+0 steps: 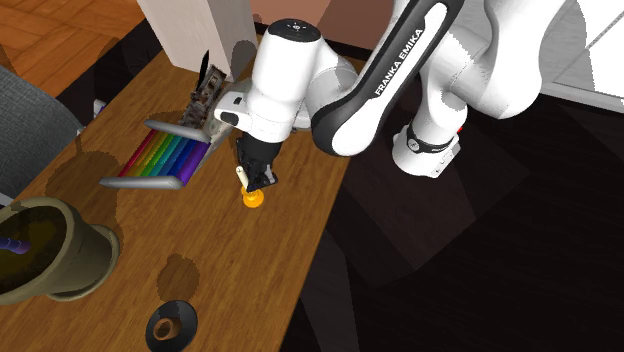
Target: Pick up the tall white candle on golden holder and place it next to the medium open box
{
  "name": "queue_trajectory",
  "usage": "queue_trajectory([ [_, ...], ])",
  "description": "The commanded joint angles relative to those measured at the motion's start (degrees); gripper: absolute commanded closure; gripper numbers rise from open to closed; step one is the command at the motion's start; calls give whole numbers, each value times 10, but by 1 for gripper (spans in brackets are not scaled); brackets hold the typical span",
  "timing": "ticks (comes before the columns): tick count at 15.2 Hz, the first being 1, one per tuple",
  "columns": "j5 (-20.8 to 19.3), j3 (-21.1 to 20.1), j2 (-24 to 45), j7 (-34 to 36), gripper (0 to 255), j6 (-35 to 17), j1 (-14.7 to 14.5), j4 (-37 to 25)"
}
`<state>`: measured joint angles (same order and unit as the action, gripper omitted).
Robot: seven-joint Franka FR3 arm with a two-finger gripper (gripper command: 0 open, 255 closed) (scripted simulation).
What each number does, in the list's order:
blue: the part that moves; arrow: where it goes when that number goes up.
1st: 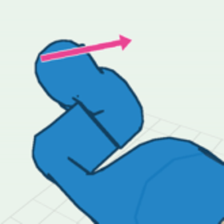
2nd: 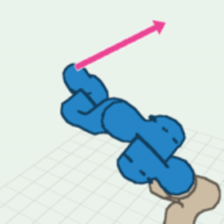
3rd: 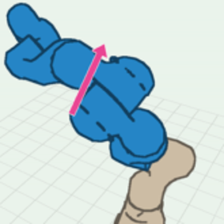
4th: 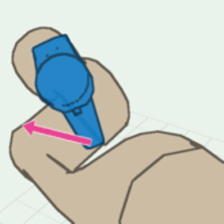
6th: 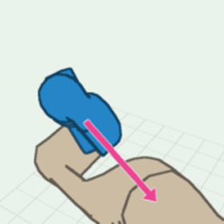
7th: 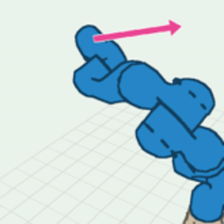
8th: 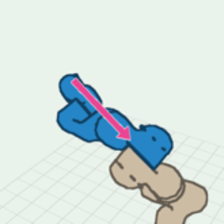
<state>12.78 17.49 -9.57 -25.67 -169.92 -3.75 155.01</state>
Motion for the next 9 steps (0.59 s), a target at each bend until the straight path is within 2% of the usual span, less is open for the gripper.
queue_trajectory([
  [1, -21, -10, -13, 17, 255, 16, 14, -4],
  [9, -76, -39, -70, 64, 255, 91, 52, -21],
])
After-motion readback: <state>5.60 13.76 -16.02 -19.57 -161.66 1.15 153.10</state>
